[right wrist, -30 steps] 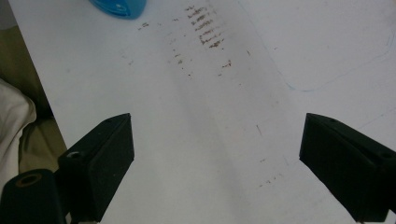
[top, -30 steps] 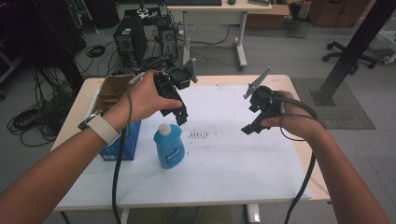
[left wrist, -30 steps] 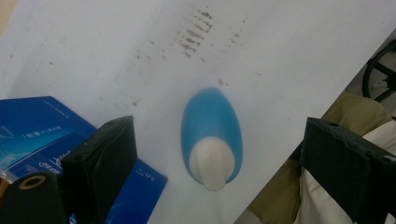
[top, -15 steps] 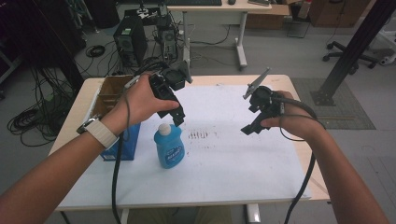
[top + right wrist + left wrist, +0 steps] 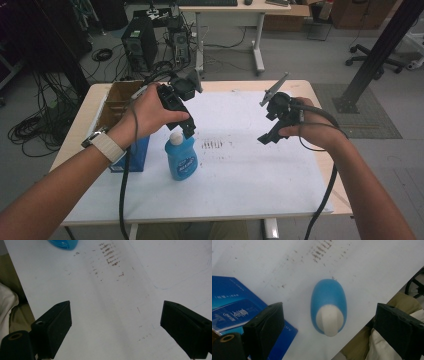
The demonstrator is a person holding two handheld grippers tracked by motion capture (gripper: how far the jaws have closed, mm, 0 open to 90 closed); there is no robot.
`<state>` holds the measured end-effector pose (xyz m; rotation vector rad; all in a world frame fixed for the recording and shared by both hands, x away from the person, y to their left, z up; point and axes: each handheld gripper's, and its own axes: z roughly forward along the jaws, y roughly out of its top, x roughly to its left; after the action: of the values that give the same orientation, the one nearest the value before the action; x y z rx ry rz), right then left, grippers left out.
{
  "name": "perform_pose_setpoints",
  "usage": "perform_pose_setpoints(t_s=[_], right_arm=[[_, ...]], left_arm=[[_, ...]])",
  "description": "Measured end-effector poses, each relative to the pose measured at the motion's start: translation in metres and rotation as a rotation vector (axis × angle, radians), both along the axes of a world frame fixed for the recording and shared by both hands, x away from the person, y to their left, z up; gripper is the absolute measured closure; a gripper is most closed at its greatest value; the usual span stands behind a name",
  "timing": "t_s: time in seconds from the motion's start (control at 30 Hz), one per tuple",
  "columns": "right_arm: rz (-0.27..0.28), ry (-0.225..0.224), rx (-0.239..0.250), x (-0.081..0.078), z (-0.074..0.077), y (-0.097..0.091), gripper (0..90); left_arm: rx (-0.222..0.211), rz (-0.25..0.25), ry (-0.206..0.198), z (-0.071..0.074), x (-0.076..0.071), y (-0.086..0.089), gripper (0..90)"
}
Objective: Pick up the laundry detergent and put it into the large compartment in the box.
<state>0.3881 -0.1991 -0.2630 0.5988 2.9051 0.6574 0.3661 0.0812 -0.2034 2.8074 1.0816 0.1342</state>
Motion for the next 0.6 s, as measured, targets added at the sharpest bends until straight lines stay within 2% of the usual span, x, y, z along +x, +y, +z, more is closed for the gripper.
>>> perform_pose_setpoints(t_s=[0.6], right_arm=[[0.004, 0.003, -0.004, 0.0, -0.002, 0.001, 10.2]], left_arm=[[0.005, 0.028, 0.021, -0.016, 0.0, 0.002, 10.0]])
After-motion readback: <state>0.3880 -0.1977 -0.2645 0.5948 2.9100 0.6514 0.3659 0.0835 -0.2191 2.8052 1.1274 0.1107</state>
